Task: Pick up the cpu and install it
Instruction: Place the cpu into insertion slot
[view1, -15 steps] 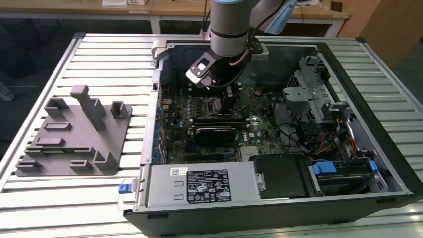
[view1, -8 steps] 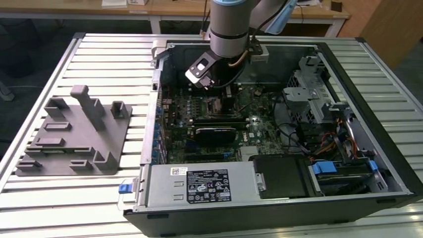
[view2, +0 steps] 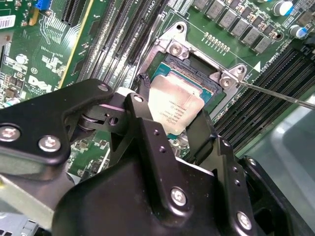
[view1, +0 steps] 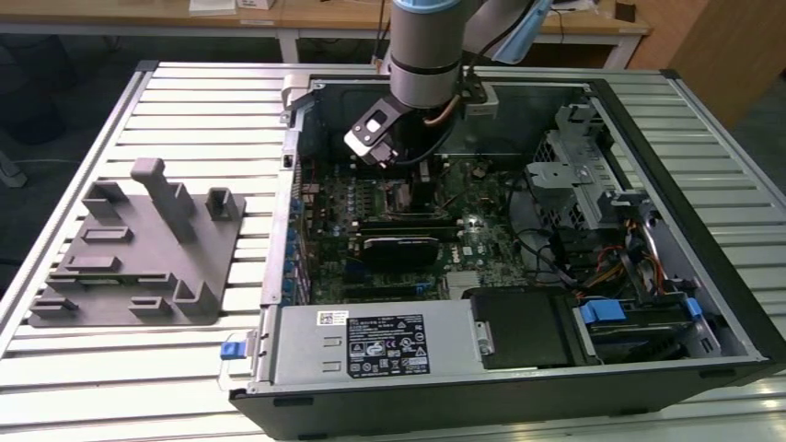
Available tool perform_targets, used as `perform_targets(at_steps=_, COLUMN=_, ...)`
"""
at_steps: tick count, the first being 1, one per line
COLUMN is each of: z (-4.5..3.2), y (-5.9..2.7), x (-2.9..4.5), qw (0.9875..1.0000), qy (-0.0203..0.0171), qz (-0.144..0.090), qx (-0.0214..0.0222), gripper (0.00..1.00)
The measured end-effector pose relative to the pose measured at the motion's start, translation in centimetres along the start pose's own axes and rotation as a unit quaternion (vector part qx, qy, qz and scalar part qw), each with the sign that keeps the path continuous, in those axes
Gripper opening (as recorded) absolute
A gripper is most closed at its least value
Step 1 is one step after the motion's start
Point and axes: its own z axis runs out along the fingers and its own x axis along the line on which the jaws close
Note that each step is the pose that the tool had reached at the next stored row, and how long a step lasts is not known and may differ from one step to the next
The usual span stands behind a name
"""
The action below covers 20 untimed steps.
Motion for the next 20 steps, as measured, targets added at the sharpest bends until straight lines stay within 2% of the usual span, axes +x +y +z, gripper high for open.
perform_targets(at_steps=5, z=0.06, y=-0.04, x=0.25, qw=1.0, qy=0.0, qz=0.0, qx=0.0, gripper=0.54)
perform_targets(at_steps=20, z=0.75, y=-0.19, x=0.31, qw=1.0, qy=0.0001, qz=0.0, qx=0.0, gripper=0.54)
